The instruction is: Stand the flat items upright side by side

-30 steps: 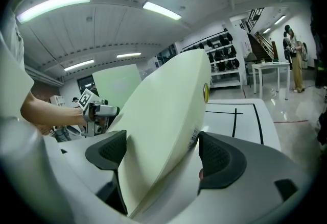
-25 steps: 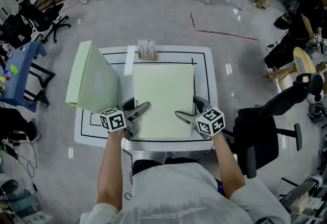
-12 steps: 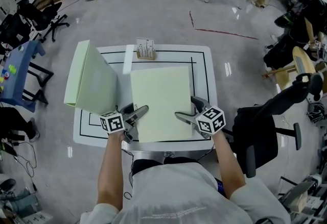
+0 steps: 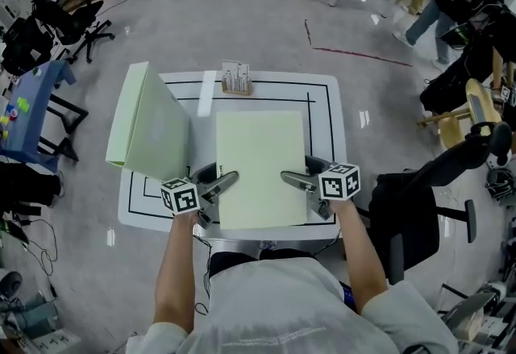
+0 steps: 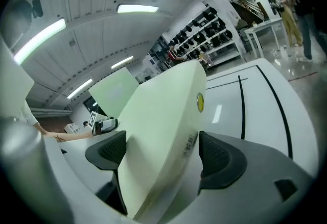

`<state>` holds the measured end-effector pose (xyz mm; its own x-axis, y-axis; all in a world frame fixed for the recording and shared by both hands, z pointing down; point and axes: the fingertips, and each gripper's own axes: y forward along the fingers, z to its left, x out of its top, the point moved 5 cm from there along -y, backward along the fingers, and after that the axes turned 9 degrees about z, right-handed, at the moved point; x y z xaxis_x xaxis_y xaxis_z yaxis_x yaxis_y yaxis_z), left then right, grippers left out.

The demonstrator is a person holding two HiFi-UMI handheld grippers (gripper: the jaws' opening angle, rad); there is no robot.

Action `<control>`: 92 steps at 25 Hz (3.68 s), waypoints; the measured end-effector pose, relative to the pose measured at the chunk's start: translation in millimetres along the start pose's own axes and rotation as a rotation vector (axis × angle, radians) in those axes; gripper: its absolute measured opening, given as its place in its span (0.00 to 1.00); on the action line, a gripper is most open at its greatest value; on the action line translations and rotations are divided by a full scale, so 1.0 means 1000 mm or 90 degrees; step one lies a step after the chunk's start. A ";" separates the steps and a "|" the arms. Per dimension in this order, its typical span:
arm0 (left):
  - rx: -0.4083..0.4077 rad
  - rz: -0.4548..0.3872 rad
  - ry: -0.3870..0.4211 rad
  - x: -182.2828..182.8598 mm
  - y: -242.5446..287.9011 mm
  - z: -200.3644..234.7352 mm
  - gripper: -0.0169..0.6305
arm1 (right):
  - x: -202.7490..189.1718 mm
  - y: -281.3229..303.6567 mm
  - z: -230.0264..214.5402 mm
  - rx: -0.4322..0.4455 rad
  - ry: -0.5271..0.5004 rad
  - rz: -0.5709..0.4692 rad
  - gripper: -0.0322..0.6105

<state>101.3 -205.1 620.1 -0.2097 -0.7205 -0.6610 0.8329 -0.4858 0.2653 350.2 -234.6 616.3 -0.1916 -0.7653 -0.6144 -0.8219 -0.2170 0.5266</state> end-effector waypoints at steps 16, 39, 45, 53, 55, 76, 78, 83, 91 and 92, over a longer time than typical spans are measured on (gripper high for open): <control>-0.029 -0.005 0.062 -0.004 -0.011 -0.005 0.59 | -0.004 0.009 0.019 0.148 -0.005 -0.026 0.73; -0.096 -0.021 0.118 0.005 -0.005 -0.038 0.58 | -0.001 -0.017 0.054 0.248 -0.010 -0.034 0.68; -0.042 -0.063 0.131 0.029 0.002 -0.049 0.60 | 0.014 -0.044 0.058 0.181 -0.041 -0.083 0.60; 0.050 -0.095 0.197 0.066 0.011 -0.078 0.59 | 0.040 -0.106 0.069 0.036 -0.084 -0.194 0.58; 0.087 -0.098 0.235 0.075 0.012 -0.089 0.59 | 0.050 -0.117 0.074 -0.011 -0.105 -0.210 0.58; 0.305 -0.165 0.384 0.169 -0.095 -0.194 0.49 | 0.134 -0.105 0.131 -0.210 -0.267 -0.226 0.58; 0.324 -0.178 0.383 0.175 -0.114 -0.197 0.49 | 0.139 -0.091 0.136 -0.213 -0.271 -0.222 0.58; 0.417 -0.186 0.383 0.181 -0.166 -0.195 0.47 | 0.144 -0.061 0.154 -0.231 -0.303 -0.225 0.58; 0.505 -0.236 0.325 0.194 -0.241 -0.159 0.41 | 0.156 -0.014 0.184 -0.278 -0.346 -0.248 0.58; 0.507 -0.240 0.315 0.195 -0.249 -0.152 0.41 | 0.156 -0.007 0.187 -0.288 -0.350 -0.247 0.58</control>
<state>-69.1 -149.5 318.9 -0.0024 -0.2535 -0.9673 0.1346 -0.9586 0.2509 225.6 -239.0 406.8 -0.2703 -0.2026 -0.9412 -0.6102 -0.7201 0.3302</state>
